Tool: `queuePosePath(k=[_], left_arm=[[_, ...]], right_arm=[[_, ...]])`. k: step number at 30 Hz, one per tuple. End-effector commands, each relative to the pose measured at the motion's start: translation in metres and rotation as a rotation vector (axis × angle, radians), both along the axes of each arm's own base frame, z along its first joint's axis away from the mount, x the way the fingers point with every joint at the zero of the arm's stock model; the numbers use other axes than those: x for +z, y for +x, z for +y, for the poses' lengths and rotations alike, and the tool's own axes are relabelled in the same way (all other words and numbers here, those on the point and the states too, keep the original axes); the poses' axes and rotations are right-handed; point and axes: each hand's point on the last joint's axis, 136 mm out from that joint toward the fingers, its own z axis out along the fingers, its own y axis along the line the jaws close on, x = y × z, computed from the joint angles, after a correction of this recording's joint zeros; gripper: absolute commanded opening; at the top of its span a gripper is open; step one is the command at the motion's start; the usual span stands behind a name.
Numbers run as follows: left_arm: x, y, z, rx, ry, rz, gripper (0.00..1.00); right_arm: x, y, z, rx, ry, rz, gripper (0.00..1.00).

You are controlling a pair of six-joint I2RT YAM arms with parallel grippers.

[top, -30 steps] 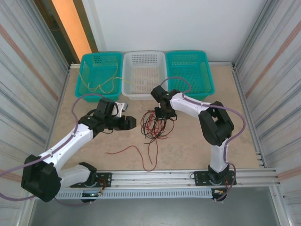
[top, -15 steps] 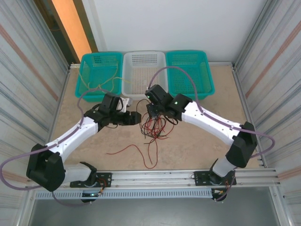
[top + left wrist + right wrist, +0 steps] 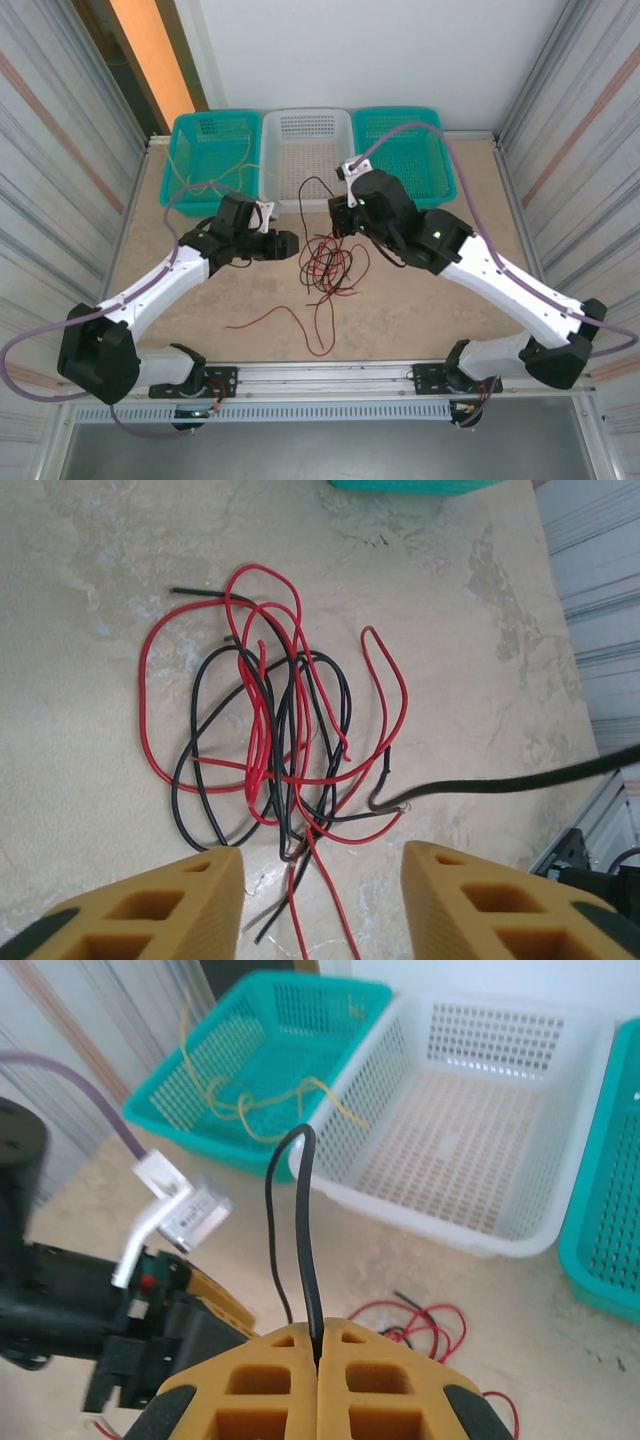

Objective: Untangle the cables

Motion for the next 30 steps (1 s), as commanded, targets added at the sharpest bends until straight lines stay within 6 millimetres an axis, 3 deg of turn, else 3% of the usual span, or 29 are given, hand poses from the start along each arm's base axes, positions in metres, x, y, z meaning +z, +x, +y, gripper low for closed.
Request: queuePosePath(k=[1,4,7,12,20,22,28,30], left_arm=[[0.027,0.01,-0.005,0.013,-0.029,-0.074,0.36],[0.042,0.012,-0.005,0.016,-0.04,-0.106,0.23],[0.065,0.013,0.0,0.037,-0.051,-0.177,0.01],[0.112,0.006,0.0,0.008,-0.106,-0.278,0.0],[0.151,-0.012,0.0,-0.034,-0.183,-0.345,0.0],[0.157,-0.013,0.001,-0.029,-0.197,-0.357,0.0],[0.175,-0.011,0.009,-0.018,-0.273,-0.332,0.0],[0.183,-0.009,0.018,-0.001,-0.305,-0.33,0.0]], right_arm=[[0.009,-0.004,-0.004,0.006,0.033,-0.035,0.0],[0.014,-0.004,-0.009,-0.004,0.061,-0.049,0.0],[0.015,0.001,-0.015,-0.025,0.077,-0.041,0.0],[0.012,0.011,-0.026,-0.083,0.089,-0.029,0.0],[0.007,0.017,-0.031,-0.103,0.126,-0.003,0.02],[0.007,0.019,-0.031,-0.108,0.125,-0.003,0.1],[0.007,0.023,-0.04,-0.151,0.119,-0.008,0.56],[0.006,0.024,-0.044,-0.171,0.112,-0.005,0.63]])
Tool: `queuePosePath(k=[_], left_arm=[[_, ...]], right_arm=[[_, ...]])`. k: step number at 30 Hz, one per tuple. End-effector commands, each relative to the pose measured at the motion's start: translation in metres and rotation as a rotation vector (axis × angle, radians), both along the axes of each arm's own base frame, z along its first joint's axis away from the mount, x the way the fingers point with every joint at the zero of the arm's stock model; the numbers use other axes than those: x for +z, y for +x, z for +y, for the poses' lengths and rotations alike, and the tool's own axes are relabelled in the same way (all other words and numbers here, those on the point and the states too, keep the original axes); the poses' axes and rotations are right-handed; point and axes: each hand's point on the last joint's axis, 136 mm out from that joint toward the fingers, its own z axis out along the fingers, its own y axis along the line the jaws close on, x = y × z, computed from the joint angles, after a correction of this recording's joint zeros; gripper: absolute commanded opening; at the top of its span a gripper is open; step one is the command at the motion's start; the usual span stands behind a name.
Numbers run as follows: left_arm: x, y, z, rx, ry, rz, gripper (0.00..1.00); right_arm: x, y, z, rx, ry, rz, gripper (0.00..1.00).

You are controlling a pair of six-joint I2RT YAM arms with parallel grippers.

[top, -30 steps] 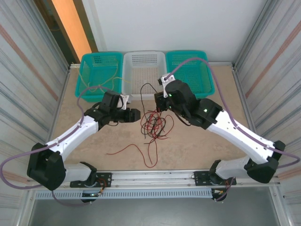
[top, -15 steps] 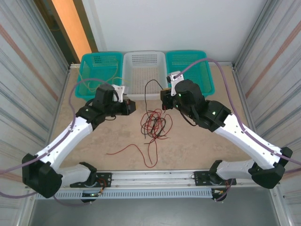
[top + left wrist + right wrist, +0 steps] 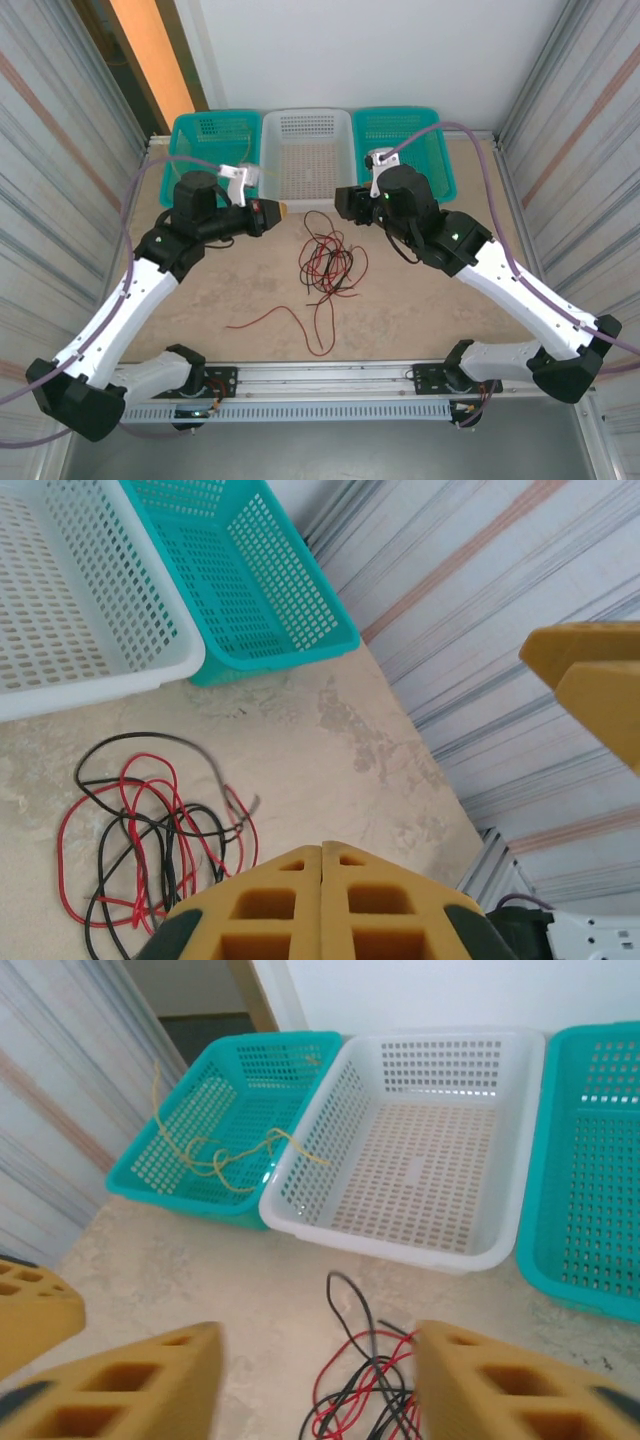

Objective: Untangle the cables

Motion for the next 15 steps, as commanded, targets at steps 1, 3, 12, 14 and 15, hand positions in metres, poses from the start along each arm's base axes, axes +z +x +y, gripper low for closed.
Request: queuePosePath(k=[1,3,12,14,15], left_arm=[[0.033,-0.005,0.01,-0.02,-0.097,-0.022,0.0],[0.044,-0.001,0.02,-0.011,-0.141,-0.023,0.0],[0.07,0.012,0.041,-0.013,-0.239,-0.044,0.0],[0.072,0.013,0.039,-0.023,-0.251,-0.042,0.0],[0.072,0.014,0.039,-0.024,-0.255,-0.043,0.0]], right_arm=[[0.008,0.001,-0.013,-0.045,0.016,-0.018,0.64],[0.01,-0.001,-0.015,-0.048,0.021,-0.02,0.65],[0.026,-0.029,0.018,0.136,0.064,-0.032,0.66],[0.025,-0.033,0.024,0.149,0.044,-0.038,0.67],[0.022,-0.032,0.025,0.145,0.033,-0.035,0.67]])
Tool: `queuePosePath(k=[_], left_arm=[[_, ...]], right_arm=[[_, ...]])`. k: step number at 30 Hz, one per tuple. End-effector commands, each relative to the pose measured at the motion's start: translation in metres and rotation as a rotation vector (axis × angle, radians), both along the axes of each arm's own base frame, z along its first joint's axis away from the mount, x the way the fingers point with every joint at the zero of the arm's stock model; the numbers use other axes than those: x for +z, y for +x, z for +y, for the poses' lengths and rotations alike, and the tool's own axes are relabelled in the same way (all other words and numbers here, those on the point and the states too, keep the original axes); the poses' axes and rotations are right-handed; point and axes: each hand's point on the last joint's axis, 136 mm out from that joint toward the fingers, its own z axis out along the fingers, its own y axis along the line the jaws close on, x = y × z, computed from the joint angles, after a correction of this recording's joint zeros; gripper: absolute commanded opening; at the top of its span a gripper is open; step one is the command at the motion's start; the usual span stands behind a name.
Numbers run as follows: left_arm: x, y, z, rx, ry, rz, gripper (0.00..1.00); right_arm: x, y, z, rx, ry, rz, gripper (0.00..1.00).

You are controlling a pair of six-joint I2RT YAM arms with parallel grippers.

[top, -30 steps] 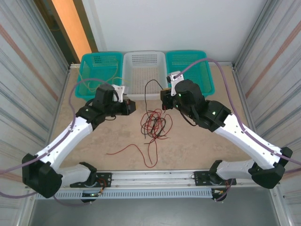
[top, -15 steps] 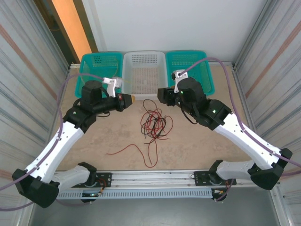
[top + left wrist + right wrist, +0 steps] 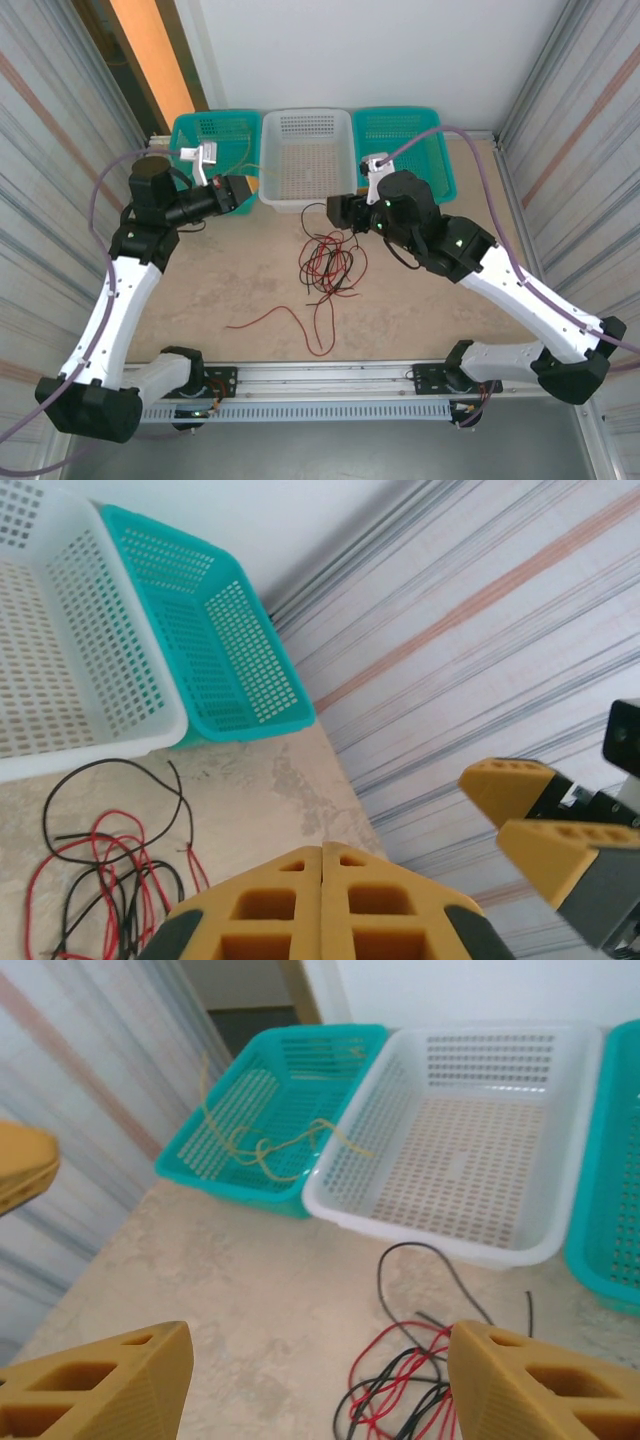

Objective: Untangle the cables

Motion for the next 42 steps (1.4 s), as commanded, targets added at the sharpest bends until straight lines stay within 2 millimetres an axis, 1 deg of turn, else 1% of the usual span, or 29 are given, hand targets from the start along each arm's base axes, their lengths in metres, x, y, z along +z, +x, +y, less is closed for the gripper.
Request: queuePosePath(k=[1,3,5,8,11,12,14,15,16,18,21,23,25,26,28,29,32,34,36,38,39,40,42], left_arm=[[0.023,-0.005,-0.004,-0.048,-0.042,-0.045,0.0],[0.019,-0.002,-0.004,-0.047,-0.039,-0.032,0.0],[0.012,-0.002,-0.005,-0.054,-0.039,-0.011,0.0],[-0.007,-0.005,-0.006,-0.065,-0.03,0.031,0.0],[-0.035,-0.01,-0.003,-0.046,-0.011,0.082,0.0],[-0.046,-0.012,-0.002,-0.039,-0.001,0.105,0.0],[-0.066,-0.018,0.001,-0.025,0.019,0.149,0.0],[-0.077,-0.021,0.003,-0.018,0.026,0.175,0.0],[-0.087,-0.024,0.003,-0.014,0.035,0.199,0.04],[-0.107,-0.032,0.006,0.003,0.066,0.241,0.07],[-0.132,-0.044,0.009,0.015,0.112,0.291,0.1],[-0.146,-0.052,0.007,0.014,0.132,0.323,0.17],[-0.163,-0.059,0.003,0.01,0.16,0.357,0.31],[-0.17,-0.062,0.0,0.002,0.176,0.37,0.37],[-0.186,-0.07,-0.005,-0.013,0.23,0.396,0.47],[-0.192,-0.073,-0.007,-0.017,0.261,0.406,0.5],[-0.208,-0.083,-0.006,-0.019,0.356,0.433,0.55],[-0.213,-0.087,-0.006,-0.024,0.387,0.442,0.56],[-0.215,-0.089,-0.005,-0.025,0.395,0.452,0.56],[-0.215,-0.09,-0.004,-0.021,0.396,0.451,0.57],[-0.215,-0.09,-0.004,-0.019,0.398,0.452,0.57],[-0.215,-0.09,-0.004,-0.021,0.397,0.45,0.58],[-0.216,-0.088,-0.004,-0.016,0.403,0.448,0.58]], right_arm=[[0.011,-0.003,0.004,0.018,-0.006,-0.034,0.68],[-0.002,0.006,0.003,-0.021,-0.03,-0.002,0.69],[-0.024,0.018,0.001,-0.07,-0.052,0.066,0.69],[-0.064,0.034,0.006,-0.103,-0.034,0.208,0.68],[-0.109,0.045,0.028,-0.105,0.007,0.326,0.67],[-0.126,0.049,0.038,-0.099,0.011,0.364,0.65],[-0.155,0.056,0.053,-0.091,-0.046,0.393,0.62],[-0.17,0.061,0.055,-0.112,-0.101,0.393,0.62],[-0.184,0.068,0.055,-0.13,-0.151,0.404,0.61],[-0.203,0.079,0.047,-0.173,-0.259,0.396,0.59],[-0.214,0.096,0.023,-0.233,-0.386,0.36,0.6],[-0.221,0.104,0.007,-0.247,-0.408,0.383,0.6],[-0.229,0.111,-0.009,-0.255,-0.43,0.416,0.58],[-0.232,0.112,-0.014,-0.251,-0.443,0.422,0.58],[-0.241,0.112,-0.015,-0.211,-0.459,0.437,0.58],[-0.246,0.112,-0.014,-0.192,-0.463,0.448,0.58],[-0.26,0.114,-0.008,-0.144,-0.494,0.467,0.56],[-0.267,0.121,-0.01,-0.158,-0.525,0.46,0.53],[-0.273,0.129,-0.012,-0.167,-0.535,0.459,0.46],[-0.276,0.136,-0.011,-0.168,-0.537,0.452,0.42],[-0.276,0.141,-0.012,-0.172,-0.54,0.447,0.38],[-0.277,0.144,-0.012,-0.174,-0.541,0.446,0.3],[-0.272,0.145,-0.01,-0.166,-0.536,0.445,0.07]])
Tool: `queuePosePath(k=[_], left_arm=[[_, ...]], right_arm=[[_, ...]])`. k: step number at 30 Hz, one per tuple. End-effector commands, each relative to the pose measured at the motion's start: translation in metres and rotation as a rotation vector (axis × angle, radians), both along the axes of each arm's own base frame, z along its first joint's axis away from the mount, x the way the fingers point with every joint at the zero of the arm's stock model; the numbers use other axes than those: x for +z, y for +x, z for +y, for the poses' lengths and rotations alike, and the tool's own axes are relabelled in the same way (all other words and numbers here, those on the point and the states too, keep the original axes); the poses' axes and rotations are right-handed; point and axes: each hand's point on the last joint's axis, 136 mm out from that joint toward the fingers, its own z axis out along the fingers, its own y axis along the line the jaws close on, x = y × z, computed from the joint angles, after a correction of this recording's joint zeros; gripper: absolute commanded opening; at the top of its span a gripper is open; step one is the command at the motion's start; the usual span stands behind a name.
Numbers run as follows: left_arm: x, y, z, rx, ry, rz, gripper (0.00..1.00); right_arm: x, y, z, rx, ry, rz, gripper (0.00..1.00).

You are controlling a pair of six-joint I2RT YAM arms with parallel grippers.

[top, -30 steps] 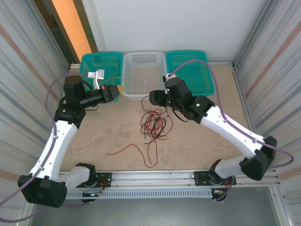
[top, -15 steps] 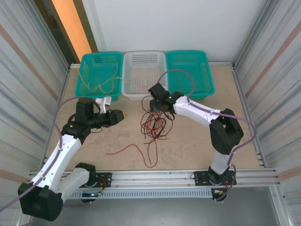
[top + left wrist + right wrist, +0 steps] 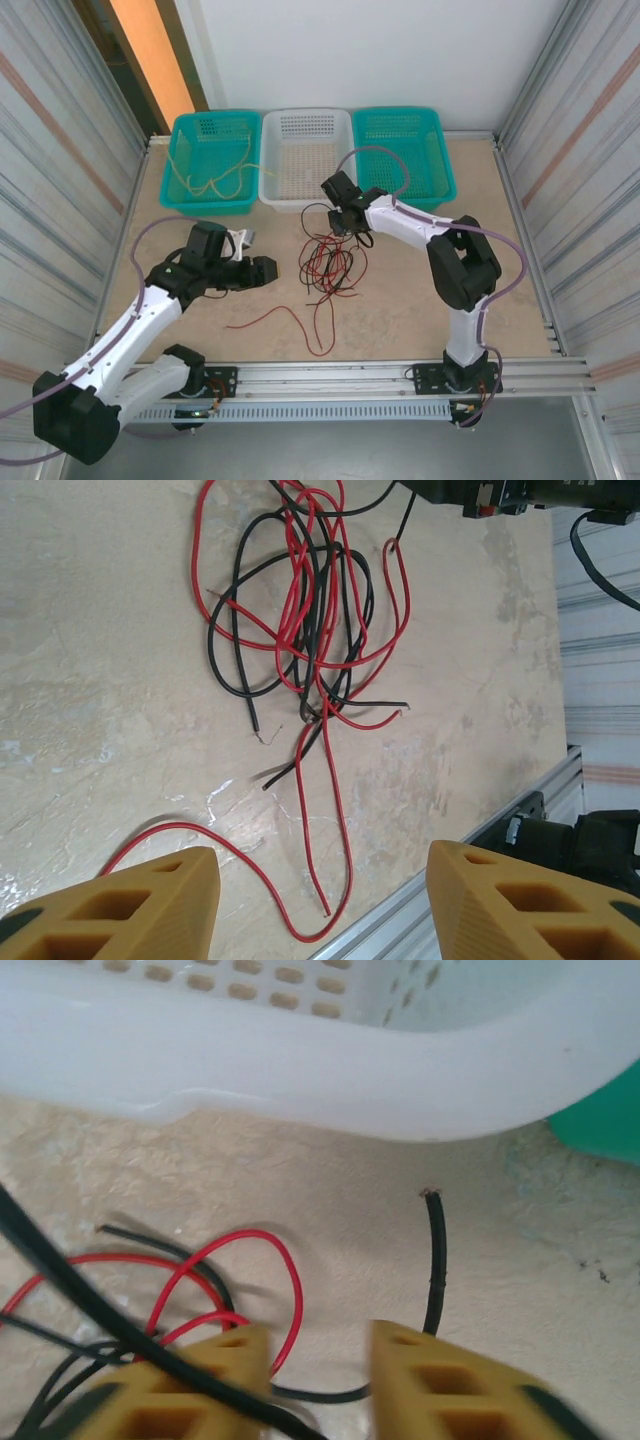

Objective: Untangle the cables

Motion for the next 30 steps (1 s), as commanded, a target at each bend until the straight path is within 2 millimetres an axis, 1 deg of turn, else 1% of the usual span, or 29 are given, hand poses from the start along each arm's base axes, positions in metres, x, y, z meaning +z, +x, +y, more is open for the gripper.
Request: queuePosePath(k=[1,4,7,11,13,15,16,19,21,24,27,30], left_arm=[[-0.003,0.001,0.003,-0.002,0.036,-0.013,0.59],[0.001,0.01,0.0,0.001,0.029,-0.031,0.6],[0.011,0.024,-0.004,0.021,0.014,-0.071,0.6],[0.036,0.046,-0.016,0.023,-0.039,-0.155,0.61],[0.046,0.056,-0.02,0.02,-0.043,-0.189,0.63],[0.053,0.066,-0.022,0.02,-0.029,-0.211,0.68],[0.057,0.07,-0.023,0.017,-0.026,-0.22,0.7],[0.071,0.083,-0.024,0.027,-0.015,-0.261,0.71],[0.077,0.089,-0.022,0.049,-0.001,-0.286,0.71],[0.08,0.093,-0.019,0.063,-0.002,-0.299,0.7],[0.074,0.088,-0.021,0.05,-0.015,-0.277,0.69],[0.062,0.08,-0.023,0.033,-0.025,-0.235,0.68]], right_arm=[[0.02,0.01,0.008,0.031,0.02,-0.034,0.0],[0.049,-0.004,0.019,0.07,0.04,-0.094,0.0],[0.089,-0.025,0.031,0.112,0.048,-0.18,0.0],[0.147,-0.055,0.046,0.167,0.077,-0.294,0.0],[0.176,-0.068,0.053,0.19,0.118,-0.347,0.0],[0.206,-0.08,0.058,0.212,0.176,-0.396,0.0],[0.218,-0.086,0.06,0.225,0.204,-0.413,0.0],[0.254,-0.103,0.066,0.268,0.295,-0.465,0.0],[0.275,-0.111,0.066,0.285,0.355,-0.495,0.0],[0.307,-0.117,0.053,0.272,0.422,-0.554,0.0],[0.333,-0.111,0.029,0.208,0.463,-0.605,0.0],[0.348,-0.09,-0.008,0.084,0.455,-0.646,0.0]])
